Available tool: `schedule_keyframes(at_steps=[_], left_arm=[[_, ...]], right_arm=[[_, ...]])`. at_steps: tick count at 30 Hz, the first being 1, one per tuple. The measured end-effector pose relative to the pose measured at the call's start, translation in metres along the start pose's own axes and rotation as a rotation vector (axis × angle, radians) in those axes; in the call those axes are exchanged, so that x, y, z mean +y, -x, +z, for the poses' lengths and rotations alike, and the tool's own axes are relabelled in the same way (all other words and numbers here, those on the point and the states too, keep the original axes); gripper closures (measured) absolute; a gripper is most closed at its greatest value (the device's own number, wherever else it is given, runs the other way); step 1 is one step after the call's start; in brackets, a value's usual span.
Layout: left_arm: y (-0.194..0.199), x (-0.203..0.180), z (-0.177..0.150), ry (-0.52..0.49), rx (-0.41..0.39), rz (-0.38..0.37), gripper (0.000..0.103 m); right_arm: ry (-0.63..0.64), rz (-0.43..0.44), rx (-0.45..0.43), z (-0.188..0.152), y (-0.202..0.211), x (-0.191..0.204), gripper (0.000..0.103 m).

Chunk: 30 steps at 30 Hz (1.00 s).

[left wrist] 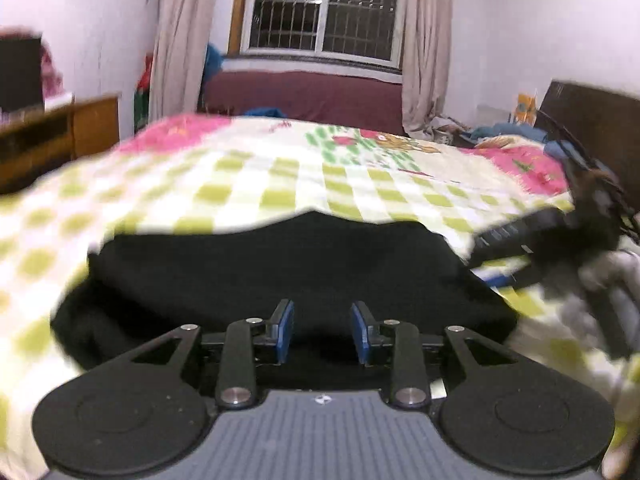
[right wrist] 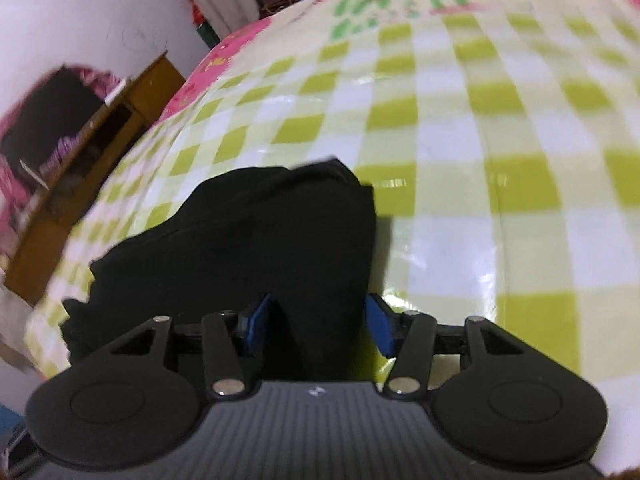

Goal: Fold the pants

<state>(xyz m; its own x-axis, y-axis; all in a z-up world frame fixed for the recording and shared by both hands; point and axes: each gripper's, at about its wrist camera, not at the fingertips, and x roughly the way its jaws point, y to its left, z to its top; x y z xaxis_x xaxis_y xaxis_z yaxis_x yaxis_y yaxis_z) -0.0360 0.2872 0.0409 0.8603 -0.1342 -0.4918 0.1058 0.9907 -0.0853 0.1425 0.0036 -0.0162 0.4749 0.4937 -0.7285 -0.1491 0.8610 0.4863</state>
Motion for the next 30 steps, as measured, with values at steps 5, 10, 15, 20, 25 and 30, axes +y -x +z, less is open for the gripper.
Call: schedule_keyframes(at_steps=[5, 10, 15, 20, 25, 30], left_arm=[[-0.067, 0.026, 0.005, -0.016, 0.146, 0.107, 0.056], [-0.079, 0.066, -0.011, 0.082, 0.215, 0.147, 0.055], [-0.090, 0.053, -0.007, -0.001, 0.262, 0.248, 0.055], [-0.097, 0.013, -0.009, -0.147, 0.292, 0.267, 0.056], [-0.087, -0.047, -0.014, -0.171, 0.301, 0.117, 0.056], [-0.085, -0.105, -0.012, -0.217, 0.288, -0.041, 0.050]], right_arm=[[-0.127, 0.164, 0.022, -0.005, -0.006, -0.033, 0.046], [-0.186, 0.366, 0.087, -0.011, -0.015, -0.041, 0.046], [-0.251, 0.406, 0.077, -0.015, -0.043, -0.036, 0.073], [-0.367, 0.441, 0.066, -0.013, -0.034, -0.039, 0.090], [-0.399, 0.409, 0.014, -0.024, 0.020, -0.085, 0.091], [-0.473, 0.286, -0.043, -0.039, 0.081, -0.152, 0.091]])
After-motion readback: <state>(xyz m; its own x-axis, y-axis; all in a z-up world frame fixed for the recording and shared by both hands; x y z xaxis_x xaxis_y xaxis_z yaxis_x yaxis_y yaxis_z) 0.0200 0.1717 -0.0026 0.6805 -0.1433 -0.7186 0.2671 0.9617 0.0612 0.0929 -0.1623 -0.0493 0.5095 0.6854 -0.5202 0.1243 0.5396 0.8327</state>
